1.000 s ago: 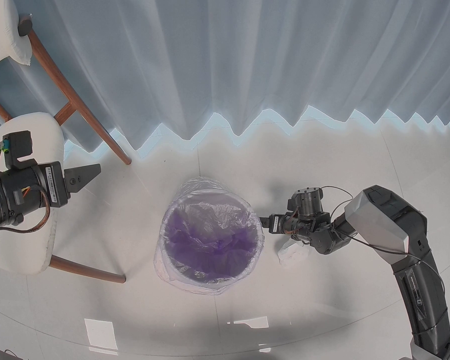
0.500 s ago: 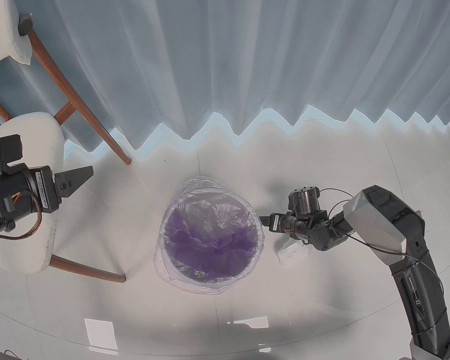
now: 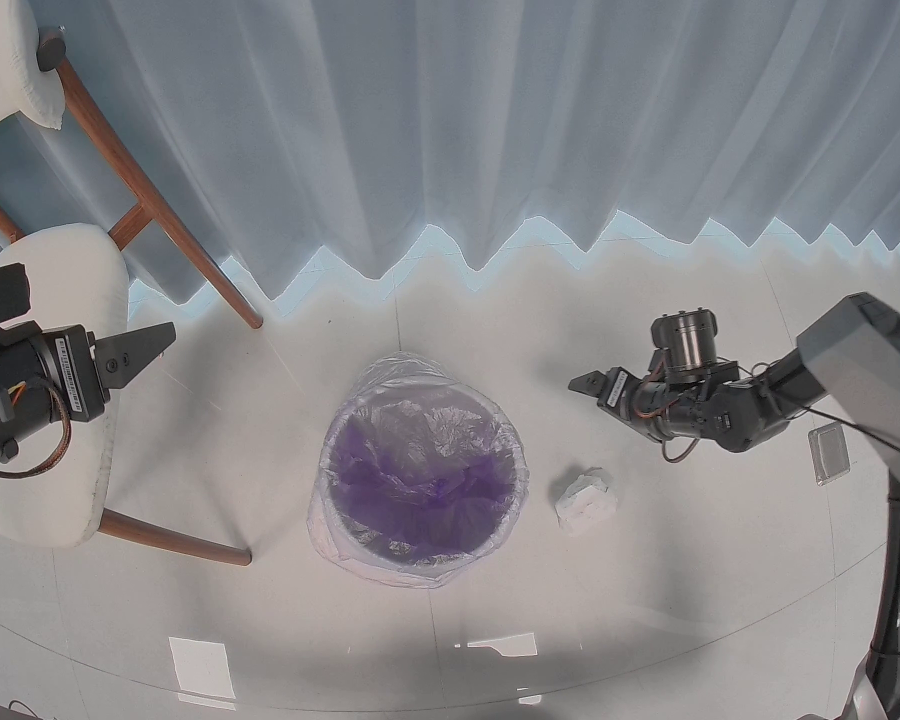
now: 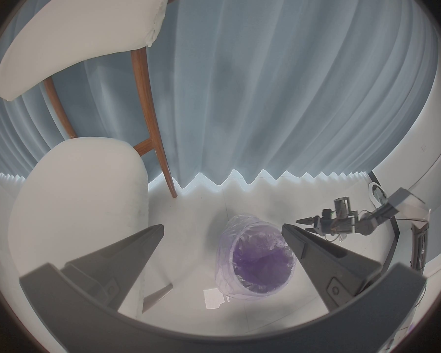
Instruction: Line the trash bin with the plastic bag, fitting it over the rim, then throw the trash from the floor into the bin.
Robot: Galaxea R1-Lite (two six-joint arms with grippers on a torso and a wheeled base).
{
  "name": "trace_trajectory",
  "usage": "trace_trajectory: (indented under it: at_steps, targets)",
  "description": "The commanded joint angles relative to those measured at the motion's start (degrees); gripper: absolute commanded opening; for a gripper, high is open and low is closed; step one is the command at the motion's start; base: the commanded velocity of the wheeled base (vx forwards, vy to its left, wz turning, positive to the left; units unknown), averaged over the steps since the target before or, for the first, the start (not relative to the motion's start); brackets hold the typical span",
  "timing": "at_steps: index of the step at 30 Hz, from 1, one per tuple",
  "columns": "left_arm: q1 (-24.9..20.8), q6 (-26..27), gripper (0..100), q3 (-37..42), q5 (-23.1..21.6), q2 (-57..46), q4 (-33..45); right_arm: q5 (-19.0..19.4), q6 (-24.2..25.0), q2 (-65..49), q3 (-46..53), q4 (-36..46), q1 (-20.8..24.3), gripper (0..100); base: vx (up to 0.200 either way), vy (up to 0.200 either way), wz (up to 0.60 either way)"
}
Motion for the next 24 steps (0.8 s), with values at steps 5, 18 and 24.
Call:
trace_trajectory:
  at_steps: [5,18,24]
  targets:
    - [0.5,-0.5,100,0.5,-4.7,2.3,-3.6,1.0,2.0,-33.1,32.3,0.3,0.4,100,0.0,0.0,0.0]
    - [0.6,-1.8,100,12.6,-7.6,13.9,-3.9,0.9,-4.2,-46.7,48.3,0.0,1.5,100,0.0,0.0,0.0]
    - [-0.1,-3.9,100,21.3,-8.3,23.0,-14.7,0.9,-4.4,-47.5,50.8,-0.1,1.6,100,0.0,0.0,0.0]
